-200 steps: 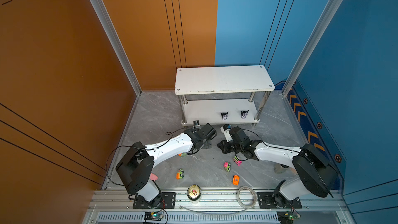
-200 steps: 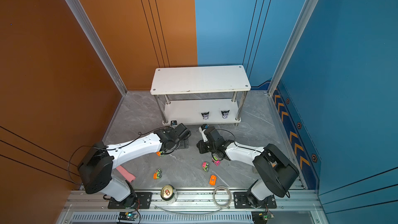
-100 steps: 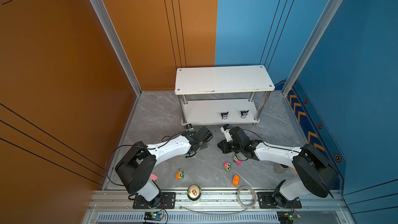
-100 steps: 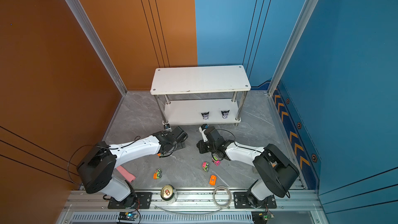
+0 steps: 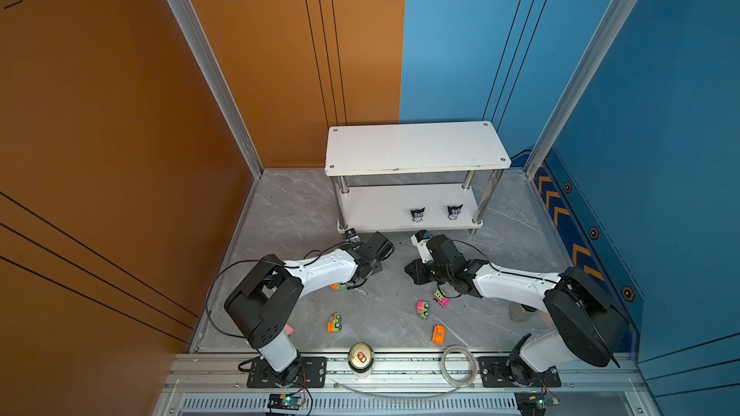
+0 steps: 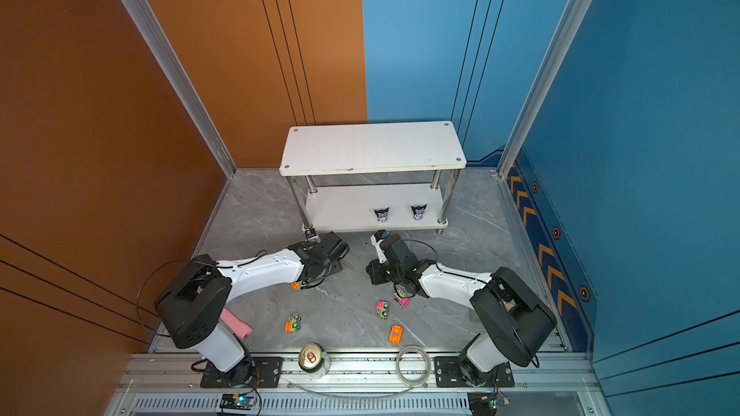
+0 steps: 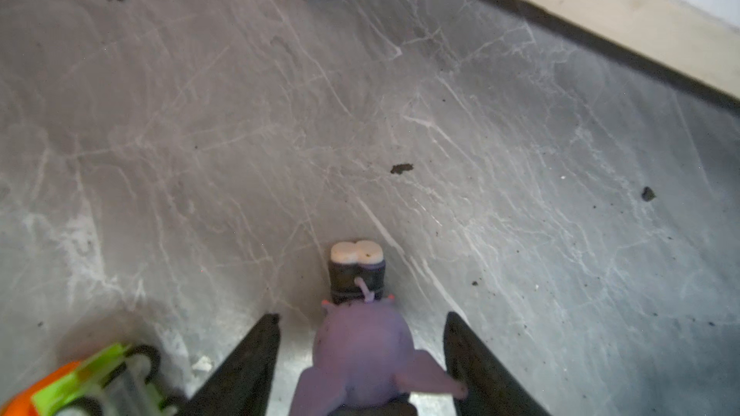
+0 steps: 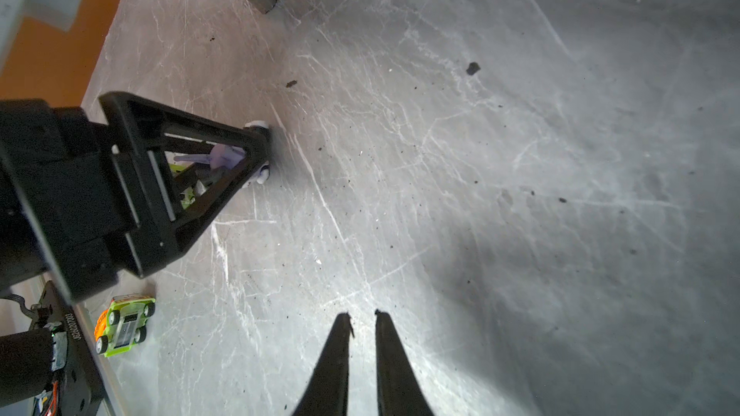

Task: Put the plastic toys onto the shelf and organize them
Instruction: 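Lower the left gripper and close it on the purple figure, then lift the purple figure with the left gripper toward the lower shelf tier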

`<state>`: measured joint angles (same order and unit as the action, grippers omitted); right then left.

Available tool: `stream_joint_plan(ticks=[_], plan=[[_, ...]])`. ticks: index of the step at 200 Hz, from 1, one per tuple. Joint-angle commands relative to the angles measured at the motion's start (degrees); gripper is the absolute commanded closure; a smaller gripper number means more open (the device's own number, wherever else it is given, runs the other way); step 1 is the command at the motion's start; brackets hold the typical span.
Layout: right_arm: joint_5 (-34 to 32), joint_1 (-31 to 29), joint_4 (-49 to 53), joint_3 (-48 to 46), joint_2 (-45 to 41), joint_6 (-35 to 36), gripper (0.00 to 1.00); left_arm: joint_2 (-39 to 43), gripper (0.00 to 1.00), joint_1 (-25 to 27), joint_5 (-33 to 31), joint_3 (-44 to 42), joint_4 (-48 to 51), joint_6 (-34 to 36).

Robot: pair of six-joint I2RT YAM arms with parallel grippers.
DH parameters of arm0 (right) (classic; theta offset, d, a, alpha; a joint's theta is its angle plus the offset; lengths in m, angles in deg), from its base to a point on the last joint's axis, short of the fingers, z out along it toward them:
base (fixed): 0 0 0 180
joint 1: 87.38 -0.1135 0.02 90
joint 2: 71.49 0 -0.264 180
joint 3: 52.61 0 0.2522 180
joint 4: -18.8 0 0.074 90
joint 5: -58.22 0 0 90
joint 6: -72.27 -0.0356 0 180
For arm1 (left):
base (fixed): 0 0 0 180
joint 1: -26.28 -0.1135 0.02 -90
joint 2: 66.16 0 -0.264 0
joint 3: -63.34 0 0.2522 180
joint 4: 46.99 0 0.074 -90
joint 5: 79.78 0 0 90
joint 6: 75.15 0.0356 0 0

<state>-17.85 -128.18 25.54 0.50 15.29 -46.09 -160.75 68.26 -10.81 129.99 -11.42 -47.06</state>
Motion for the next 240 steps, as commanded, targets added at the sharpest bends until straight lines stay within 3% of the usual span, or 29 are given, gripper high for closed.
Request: stream_joint_plan(ticks=[1,89,156,209,240], plan=[[0.3,0.2,0.9,0.3,0.0,0.0,0.84,-0.9,0.42,-1.1,1.1,-0.5,-1.1,0.6],[0.2,0.3,1.1,0.2,0.3,-0.2,0.84,-3.3,0.61,-1.6,5.2,1.9,0.3,5.1],[0.0,2.0,1.0,0.0,-0.3,-0.4,0.84,-1.8,0.82,-0.5,8.1,12.7,8.9,18.7],[-2.2,3.3,-0.3,-2.7,-5.2,0.2,0.85,-4.3,0.82,-0.3,7.7,24.4,15.6,31.0],[-3.2,4.1,-5.6,-7.5,-11.9,0.2,0.85,-6.0,0.82,-1.2,5.8,27.8,15.5,34.7]])
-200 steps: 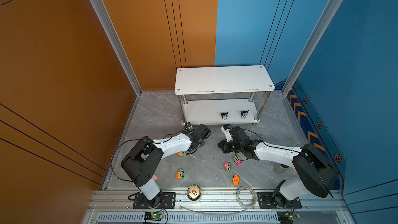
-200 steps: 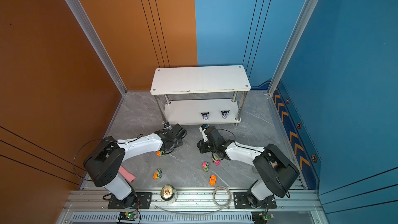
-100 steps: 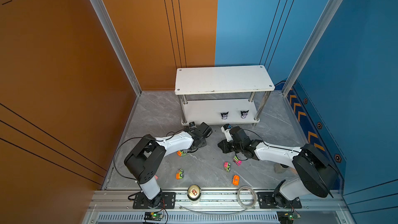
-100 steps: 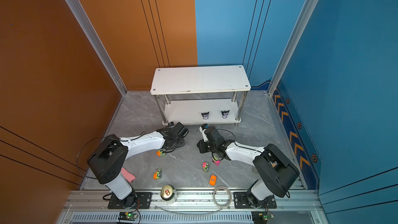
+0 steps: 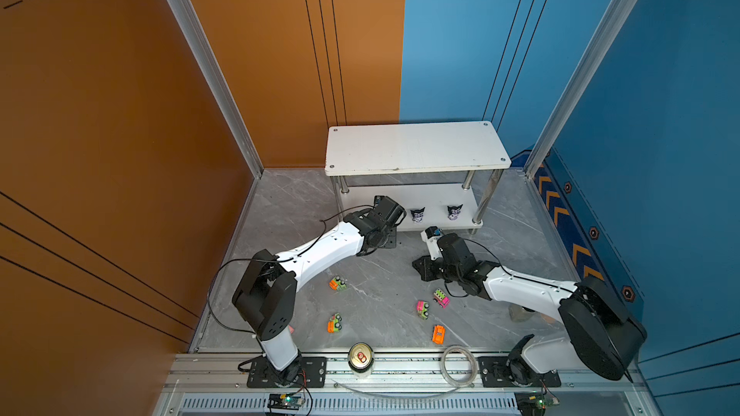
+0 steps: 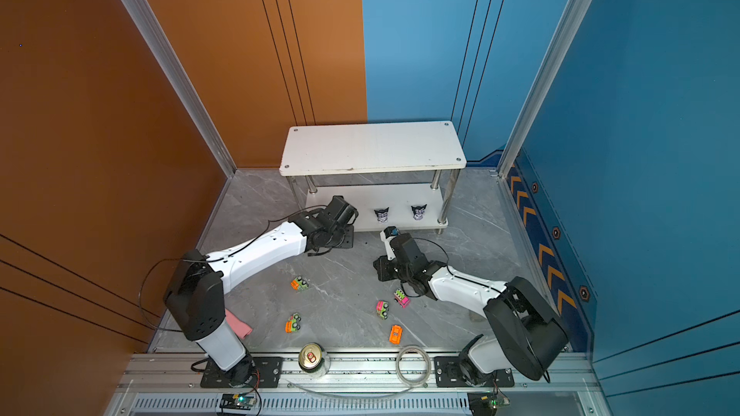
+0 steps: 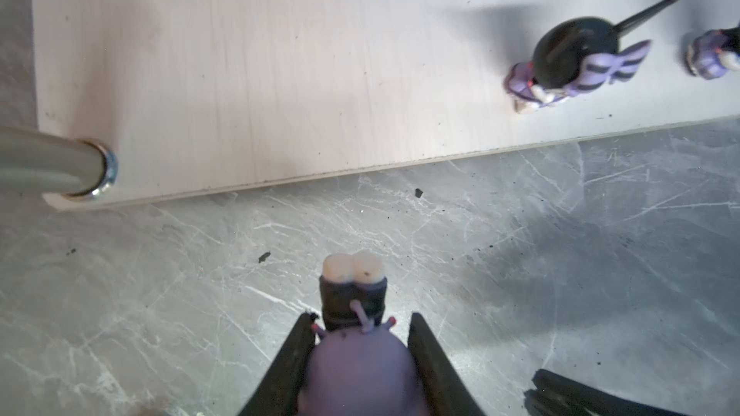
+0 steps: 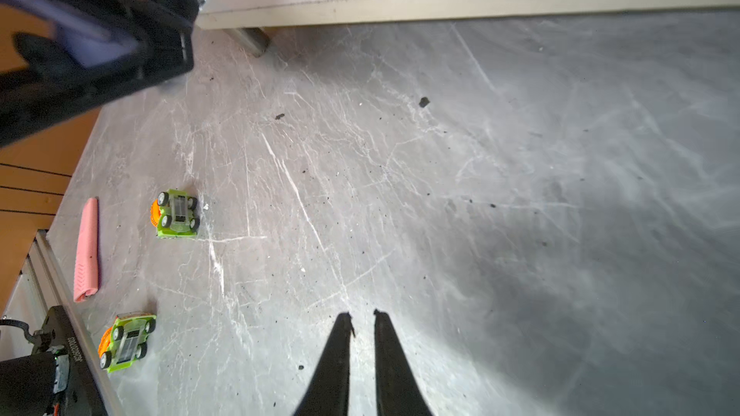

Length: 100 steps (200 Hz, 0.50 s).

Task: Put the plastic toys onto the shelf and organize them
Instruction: 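Lift the purple figure with the left gripper toward the lower shelf tier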

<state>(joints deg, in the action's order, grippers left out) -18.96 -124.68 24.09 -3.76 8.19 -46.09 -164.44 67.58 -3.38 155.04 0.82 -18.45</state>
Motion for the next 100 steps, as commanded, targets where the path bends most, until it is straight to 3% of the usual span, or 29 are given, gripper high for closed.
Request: stream_joint_plan(ticks=[1,64,100], plan=[[-2.1,0.6,-4.5,-3.5,-5.3,0.2,0.85,-2.5,0.82,-0.5,-1.7,2.9,3.3,6.2],[-13.4,1.3,-8.3,-12.3,-21.7,0.5,0.85,-7.5,0.83,-3.1,-3.4,7.6,3.2,9.3],[-13.9,1.8,-8.4,-12.8,-22.5,-0.2,0.85,-9.5,0.83,-4.5,-2.9,9.9,3.3,9.8]])
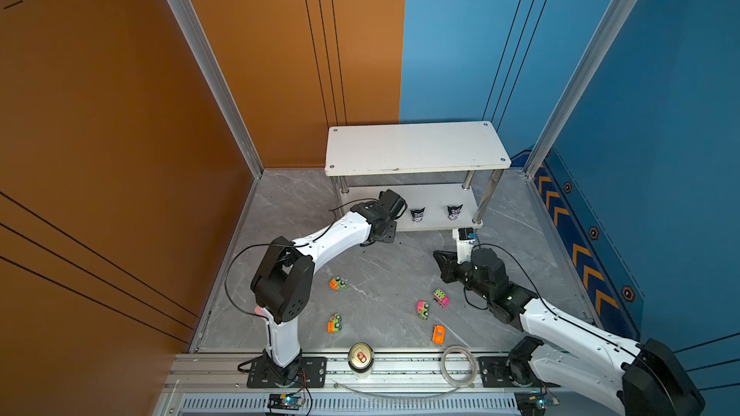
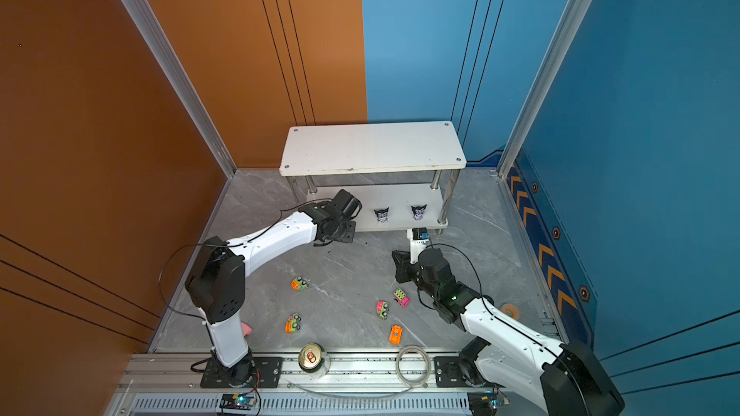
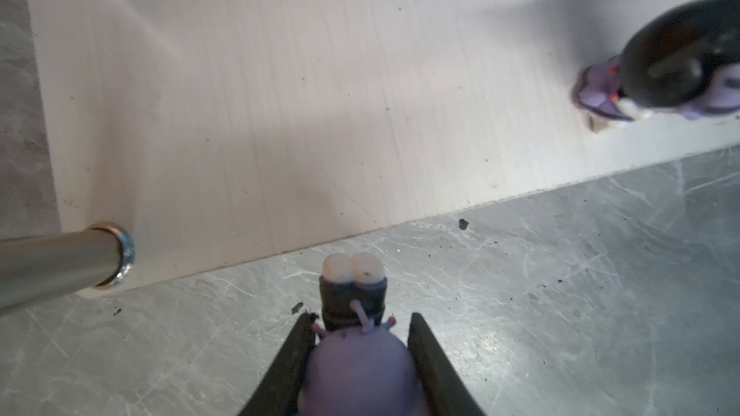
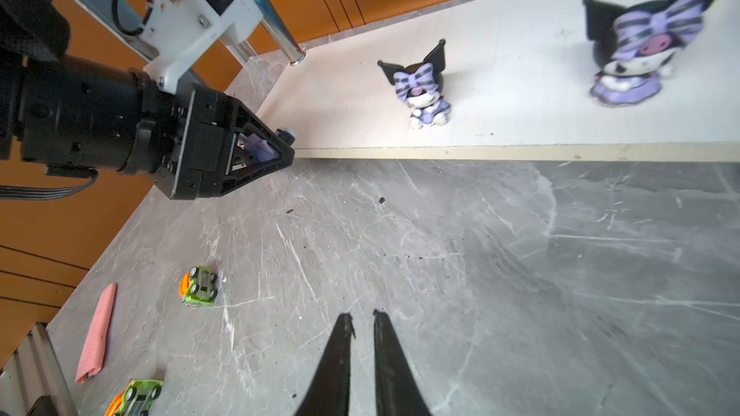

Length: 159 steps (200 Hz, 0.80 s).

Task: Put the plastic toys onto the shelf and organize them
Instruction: 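Lift the purple figure with the left gripper toward the lower shelf tier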

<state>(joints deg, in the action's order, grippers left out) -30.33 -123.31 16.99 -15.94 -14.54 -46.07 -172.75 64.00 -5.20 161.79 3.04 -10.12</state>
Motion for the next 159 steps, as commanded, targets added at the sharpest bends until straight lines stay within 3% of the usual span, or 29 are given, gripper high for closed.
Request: stream_joint_plan(ticks=[1,159], plan=[[-2.5,0.5,-1.3,-0.6,0.3,-0.2,0.85,-1.3,0.83,-1.1,-1.1,3.2,1.1,1.5],[-1.1,1.5,-0.8,0.4,3.3,-1.5,0.85,-9.9,0.8,-3.8,2.7,10.9,1.0,-0.7]])
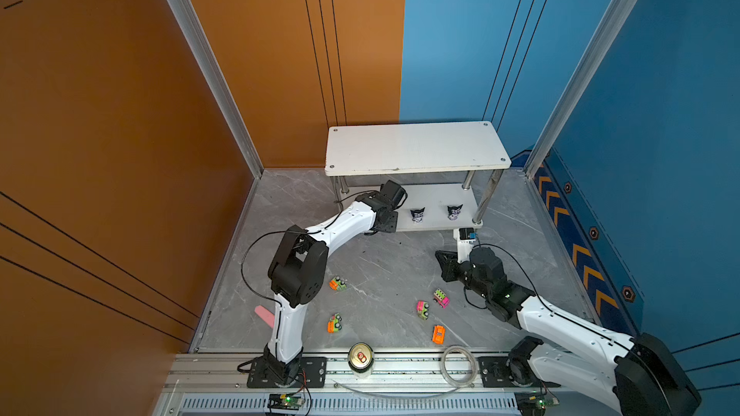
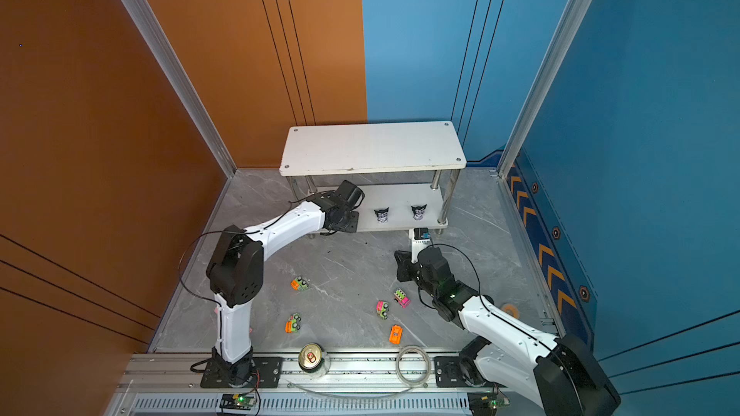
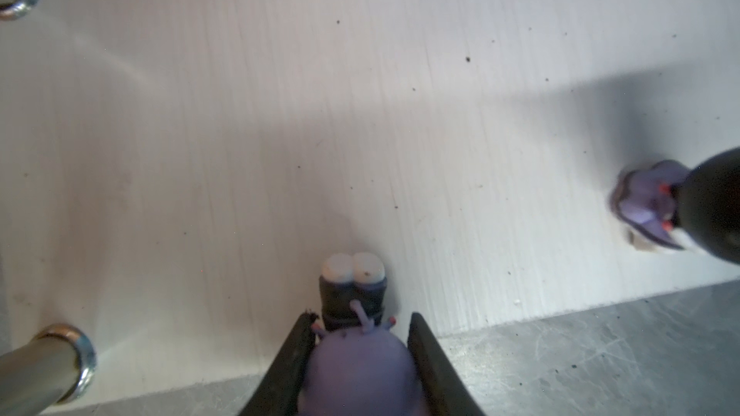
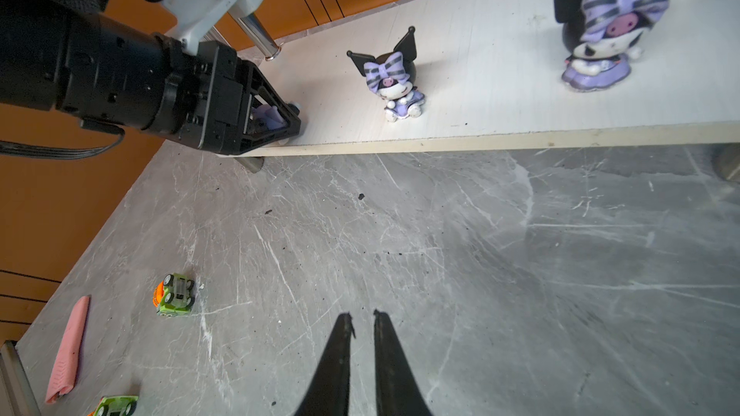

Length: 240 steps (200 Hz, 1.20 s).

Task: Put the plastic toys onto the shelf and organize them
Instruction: 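Lift the purple figure with the left gripper toward the lower shelf tier, then lower the purple figure beside the Kuromi figures and open the left gripper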

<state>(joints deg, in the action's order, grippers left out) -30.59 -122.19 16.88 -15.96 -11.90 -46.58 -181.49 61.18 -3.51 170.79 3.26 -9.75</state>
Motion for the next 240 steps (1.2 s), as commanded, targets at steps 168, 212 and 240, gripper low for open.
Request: stream_joint_plan(ticks=[168,212,240], plan=[[0.1,1.4,0.3,1.4,2.4,-2.1,0.84,-2.4,0.38,-2.1,0.7,4.0,0.8,-3.4],[0.4,1.7,0.6,1.5,2.5,-2.4,0.84,-2.3,0.65,-1.7,0.1,4.0,0.7,-3.5],[0.5,1.8,0.7,1.5,2.7,-2.4,0.84,-2.4,0.68,-1.8,-0.2,4.4,0.9,-3.3]])
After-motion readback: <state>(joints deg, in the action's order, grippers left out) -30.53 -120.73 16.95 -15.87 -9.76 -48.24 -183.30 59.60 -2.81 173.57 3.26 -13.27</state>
